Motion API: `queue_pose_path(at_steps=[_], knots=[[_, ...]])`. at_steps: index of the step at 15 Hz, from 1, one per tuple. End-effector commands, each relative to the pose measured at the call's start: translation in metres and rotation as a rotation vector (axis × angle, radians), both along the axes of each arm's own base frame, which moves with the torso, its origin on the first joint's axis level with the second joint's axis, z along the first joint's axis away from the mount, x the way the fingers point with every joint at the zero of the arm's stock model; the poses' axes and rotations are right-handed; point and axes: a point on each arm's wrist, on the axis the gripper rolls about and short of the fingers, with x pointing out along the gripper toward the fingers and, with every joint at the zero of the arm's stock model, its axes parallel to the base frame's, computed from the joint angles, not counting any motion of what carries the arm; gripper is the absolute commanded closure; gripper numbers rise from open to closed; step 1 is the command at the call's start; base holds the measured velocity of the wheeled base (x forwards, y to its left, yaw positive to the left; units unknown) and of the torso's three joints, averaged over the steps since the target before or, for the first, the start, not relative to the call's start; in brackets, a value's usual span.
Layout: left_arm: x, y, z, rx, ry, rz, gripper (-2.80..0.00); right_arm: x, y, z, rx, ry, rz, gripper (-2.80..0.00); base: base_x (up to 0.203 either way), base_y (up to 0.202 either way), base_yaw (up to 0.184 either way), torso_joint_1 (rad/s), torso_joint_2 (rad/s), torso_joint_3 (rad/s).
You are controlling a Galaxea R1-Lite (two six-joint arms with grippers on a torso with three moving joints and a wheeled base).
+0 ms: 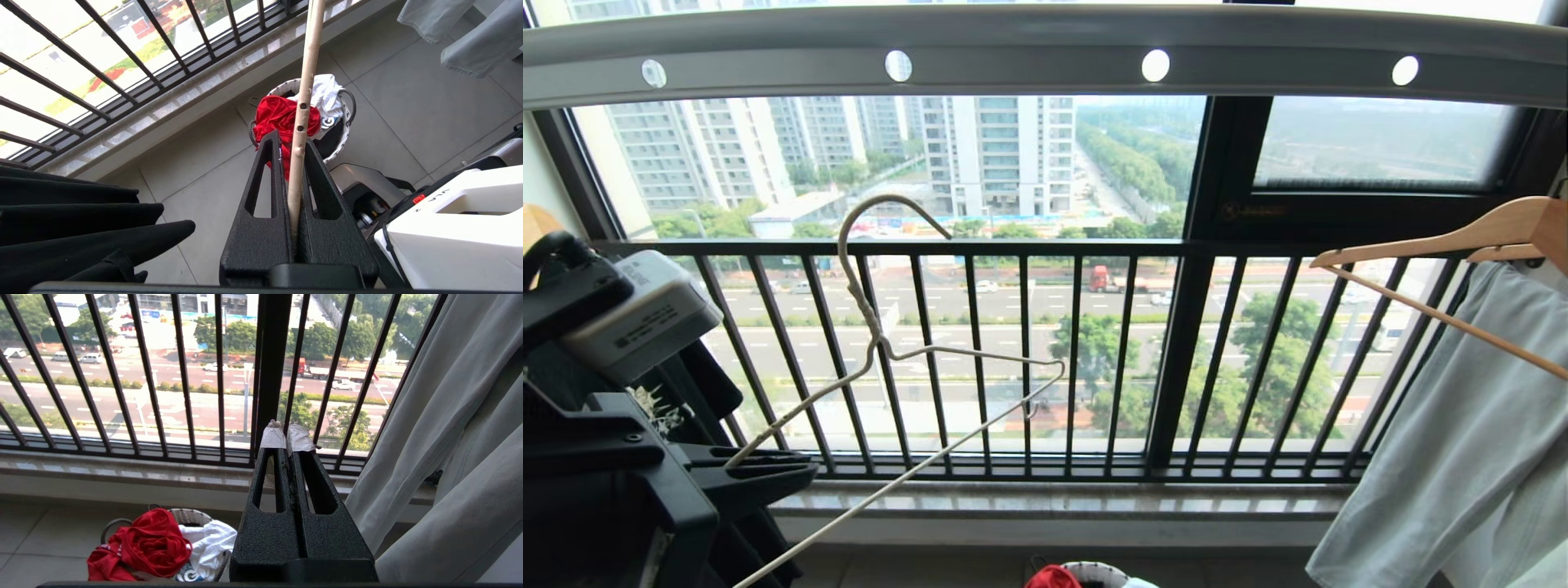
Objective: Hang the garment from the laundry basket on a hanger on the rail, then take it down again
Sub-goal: Pick up clothes from the basket
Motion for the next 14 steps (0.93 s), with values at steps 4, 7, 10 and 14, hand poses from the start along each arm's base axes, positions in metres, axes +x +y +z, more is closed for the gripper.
queue_pose_path(at_steps=[4, 7, 10, 14], knots=[[-0.0002, 0.0003, -0.0009, 0.004, 0.002, 0.001, 0.00, 0.0001, 0.0000, 0.0000, -0.002, 0.002, 0.001, 0.00, 0.000, 0.000, 0.000, 0.000, 0.00, 0.000], [-0.0008, 0.0008, -0.0004, 0.002, -0.002, 0.000, 0.00, 0.0001, 0.0000, 0.0000, -0.001, 0.002, 0.001, 0.00, 0.000, 0.000, 0.000, 0.000, 0.00, 0.000], [-0.0007, 0.0006, -0.0001, -0.001, -0.003, 0.001, 0.00, 0.0001, 0.0000, 0.0000, -0.002, 0.002, 0.001, 0.00, 0.000, 0.000, 0.000, 0.000, 0.00, 0.000], [-0.0012, 0.0012, 0.0008, -0.006, -0.008, 0.001, 0.00, 0.0001, 0.0000, 0.0000, -0.002, 0.002, 0.001, 0.00, 0.000, 0.000, 0.000, 0.000, 0.00, 0.000]])
